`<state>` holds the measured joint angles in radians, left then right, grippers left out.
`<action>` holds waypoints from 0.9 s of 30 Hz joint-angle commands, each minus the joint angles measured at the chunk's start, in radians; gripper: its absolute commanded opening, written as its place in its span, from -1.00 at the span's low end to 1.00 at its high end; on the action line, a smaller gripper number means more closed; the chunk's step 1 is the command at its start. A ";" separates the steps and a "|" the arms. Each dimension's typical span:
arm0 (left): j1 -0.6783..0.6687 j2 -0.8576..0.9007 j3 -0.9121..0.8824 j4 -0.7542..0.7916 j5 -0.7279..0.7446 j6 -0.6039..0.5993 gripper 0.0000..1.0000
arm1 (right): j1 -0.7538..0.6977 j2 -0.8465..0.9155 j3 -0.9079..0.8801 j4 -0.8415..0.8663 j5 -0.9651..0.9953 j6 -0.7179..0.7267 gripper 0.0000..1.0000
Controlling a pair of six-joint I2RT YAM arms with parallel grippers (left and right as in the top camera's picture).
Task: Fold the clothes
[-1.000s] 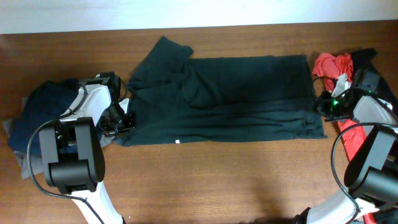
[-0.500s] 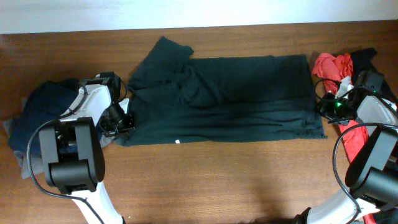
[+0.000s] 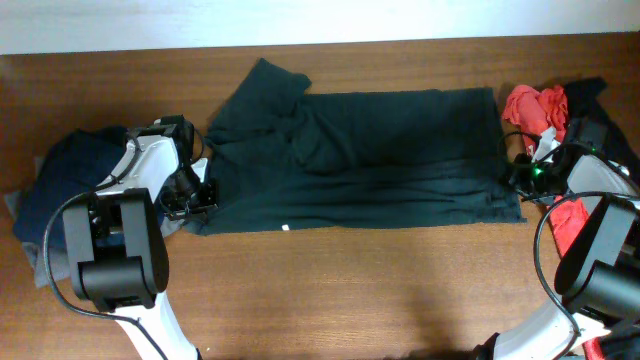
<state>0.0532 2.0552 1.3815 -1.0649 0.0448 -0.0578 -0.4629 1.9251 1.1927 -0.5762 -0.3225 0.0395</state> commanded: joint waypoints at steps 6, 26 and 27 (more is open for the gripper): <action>0.010 -0.006 -0.009 0.006 -0.007 -0.003 -0.99 | 0.005 0.013 -0.009 0.008 -0.070 0.002 -0.92; 0.010 -0.006 -0.009 0.006 -0.007 -0.003 -0.99 | -0.008 0.036 0.023 -0.018 -0.011 -0.006 -0.20; 0.010 -0.006 -0.009 0.006 -0.007 -0.003 -1.00 | -0.008 0.039 0.023 -0.018 -0.026 -0.006 -0.29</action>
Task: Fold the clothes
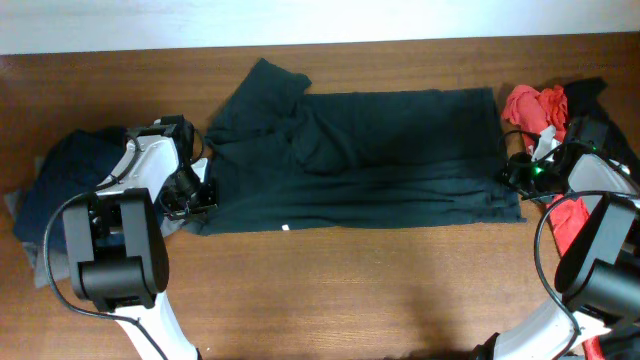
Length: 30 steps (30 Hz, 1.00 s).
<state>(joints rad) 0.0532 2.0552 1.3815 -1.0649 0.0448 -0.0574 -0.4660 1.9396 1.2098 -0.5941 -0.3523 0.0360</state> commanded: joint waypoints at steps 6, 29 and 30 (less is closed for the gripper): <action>0.010 -0.006 -0.009 0.006 -0.007 -0.003 -0.99 | -0.005 0.025 0.006 -0.004 -0.034 -0.003 -0.70; 0.010 -0.006 -0.009 0.006 -0.007 -0.003 -0.99 | -0.007 -0.056 0.087 0.046 -0.021 -0.040 -0.92; 0.010 -0.006 -0.009 0.006 -0.007 -0.003 -0.99 | -0.008 -0.055 0.087 0.046 0.014 -0.040 -0.92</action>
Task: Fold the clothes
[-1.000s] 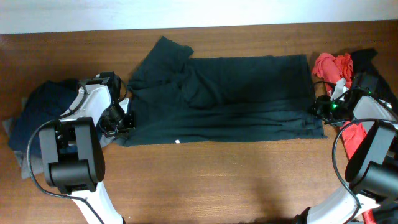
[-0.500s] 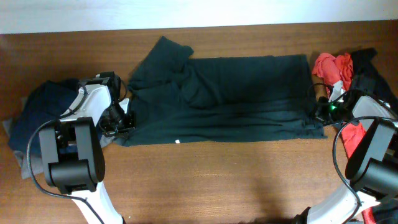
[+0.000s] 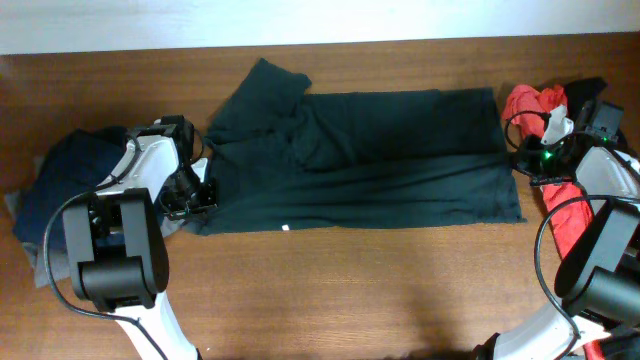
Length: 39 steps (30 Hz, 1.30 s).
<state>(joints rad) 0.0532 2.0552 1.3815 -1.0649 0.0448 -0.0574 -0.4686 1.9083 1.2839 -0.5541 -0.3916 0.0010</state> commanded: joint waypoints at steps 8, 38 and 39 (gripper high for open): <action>0.010 -0.006 -0.009 0.006 -0.007 -0.003 -0.99 | -0.005 -0.023 0.013 0.037 0.190 -0.005 -0.62; -0.022 -0.257 0.125 0.003 0.303 0.161 0.05 | 0.048 -0.055 0.023 -0.368 -0.116 0.091 -0.23; -0.033 -0.253 0.125 -0.012 0.299 0.161 0.04 | 0.059 -0.055 0.017 -0.379 -0.102 0.101 -0.24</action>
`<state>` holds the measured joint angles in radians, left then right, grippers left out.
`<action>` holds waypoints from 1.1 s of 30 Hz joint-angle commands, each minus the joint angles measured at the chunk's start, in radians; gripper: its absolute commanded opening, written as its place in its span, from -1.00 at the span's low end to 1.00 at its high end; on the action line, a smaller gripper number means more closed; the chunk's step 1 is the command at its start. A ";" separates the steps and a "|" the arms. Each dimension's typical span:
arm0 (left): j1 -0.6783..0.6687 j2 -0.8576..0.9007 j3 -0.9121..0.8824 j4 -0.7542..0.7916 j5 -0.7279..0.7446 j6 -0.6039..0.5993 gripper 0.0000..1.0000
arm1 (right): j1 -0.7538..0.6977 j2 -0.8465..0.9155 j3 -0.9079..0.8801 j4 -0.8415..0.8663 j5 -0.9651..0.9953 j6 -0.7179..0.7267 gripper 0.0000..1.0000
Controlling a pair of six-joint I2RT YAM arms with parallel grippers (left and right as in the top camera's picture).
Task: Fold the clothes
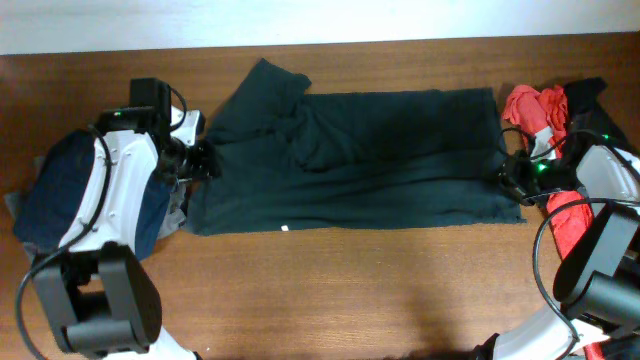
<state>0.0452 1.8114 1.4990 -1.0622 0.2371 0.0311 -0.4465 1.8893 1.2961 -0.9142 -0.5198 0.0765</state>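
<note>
A dark green shirt (380,160) lies spread flat across the middle of the wooden table (330,290), with a sleeve pointing to the far left. At the shirt's left edge, about halfway up it, sits my left gripper (201,160). My right gripper (507,179) is low at the shirt's right edge, near its front right corner. The overhead view is too small to show how either pair of fingers stands or whether cloth is between them.
A pile of dark blue cloth (55,195) lies under and beside the left arm. Red garments (533,105) and a black garment (588,92) are heaped at the right edge, around the right arm. The table's far edge meets a white wall.
My left arm has swung from the shirt's front left corner to the middle of its left edge. My right gripper has come from beside the red garments to the shirt's front right edge.
At the first two moments my left gripper rested at the shirt's front left corner and my right at its right edge. Then my right gripper stood farther back by the red cloth. Now both are at the shirt's side edges, and the shirt lies as before.
</note>
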 commanded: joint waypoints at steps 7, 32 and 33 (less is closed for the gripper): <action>-0.129 0.012 -0.053 -0.062 0.021 0.092 -0.09 | 0.059 -0.035 -0.080 -0.058 0.231 0.131 -0.36; -0.152 0.013 -0.505 0.232 -0.169 -0.116 -0.27 | -0.121 -0.035 -0.340 0.140 0.601 0.414 -0.92; -0.152 0.013 -0.505 0.224 -0.173 -0.119 -0.28 | -0.144 -0.035 -0.339 0.126 0.613 0.413 -0.92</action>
<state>-0.1104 1.8065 1.0359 -0.8165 0.1242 -0.0467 -0.5133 1.8015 1.0187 -0.7574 -0.1287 0.4385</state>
